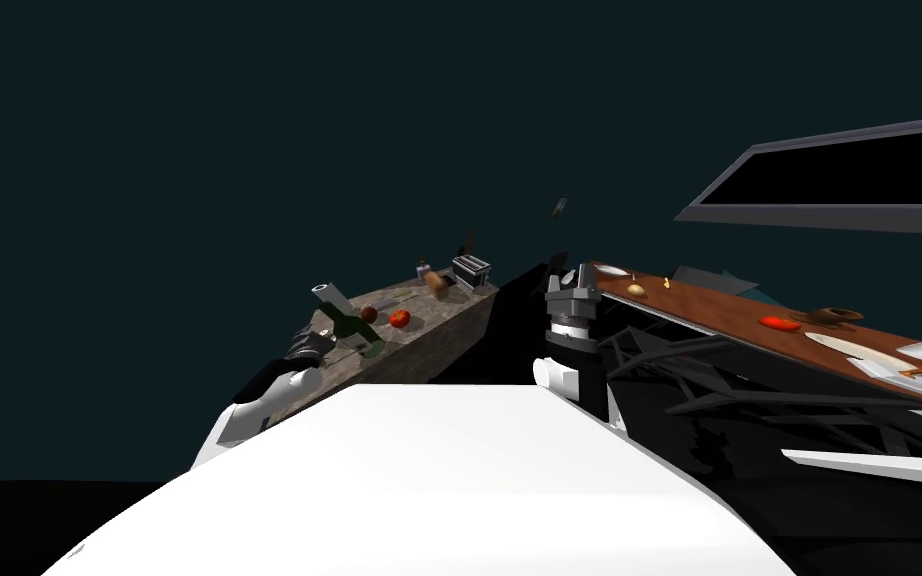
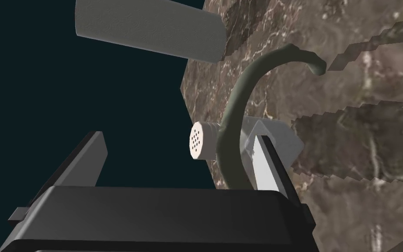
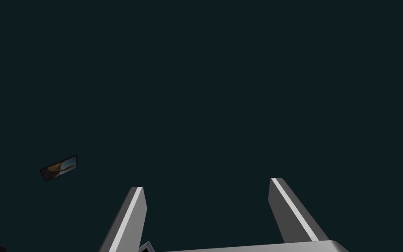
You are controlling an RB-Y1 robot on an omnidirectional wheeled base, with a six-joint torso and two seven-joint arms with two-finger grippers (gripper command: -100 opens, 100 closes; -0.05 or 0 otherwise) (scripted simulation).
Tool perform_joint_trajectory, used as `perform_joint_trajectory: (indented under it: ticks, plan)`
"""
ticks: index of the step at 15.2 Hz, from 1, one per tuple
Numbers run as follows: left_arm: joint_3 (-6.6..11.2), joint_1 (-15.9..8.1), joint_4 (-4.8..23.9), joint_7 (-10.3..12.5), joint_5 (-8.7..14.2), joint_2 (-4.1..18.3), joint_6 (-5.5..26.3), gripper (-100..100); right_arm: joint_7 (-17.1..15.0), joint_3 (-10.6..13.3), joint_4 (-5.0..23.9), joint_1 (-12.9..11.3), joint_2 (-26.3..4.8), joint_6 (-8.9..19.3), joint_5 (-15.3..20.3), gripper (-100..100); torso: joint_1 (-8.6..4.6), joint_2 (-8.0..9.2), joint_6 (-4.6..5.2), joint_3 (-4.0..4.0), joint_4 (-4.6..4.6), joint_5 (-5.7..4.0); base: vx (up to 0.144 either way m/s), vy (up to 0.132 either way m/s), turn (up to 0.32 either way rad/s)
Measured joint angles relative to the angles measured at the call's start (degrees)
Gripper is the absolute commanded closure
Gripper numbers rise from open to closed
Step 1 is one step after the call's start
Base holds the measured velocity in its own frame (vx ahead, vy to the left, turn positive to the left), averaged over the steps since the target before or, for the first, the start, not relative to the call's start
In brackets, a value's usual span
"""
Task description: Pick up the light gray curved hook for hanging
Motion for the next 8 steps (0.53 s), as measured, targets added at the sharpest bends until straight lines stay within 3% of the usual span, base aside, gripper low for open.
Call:
perform_joint_trajectory:
  ticks: [4,8]
  plan:
    - [2.21,-0.3,1.7,1.0,1.0,-0.2,3.6,-100,0.0,0.0,0.0,0.0,0.0,0.0,0.0,0,-0.03,0.04,0.00,0.02,0.00,-0.01,0.044,-0.057,0.010]
    - [2.84,-1.7,3.7,1.3,0.7,0.2,3.6,-100,0.0,0.0,0.0,0.0,0.0,0.0,0.0,0,0.36,0.21,0.02,0.11,0.04,0.07,0.002,0.032,-0.064]
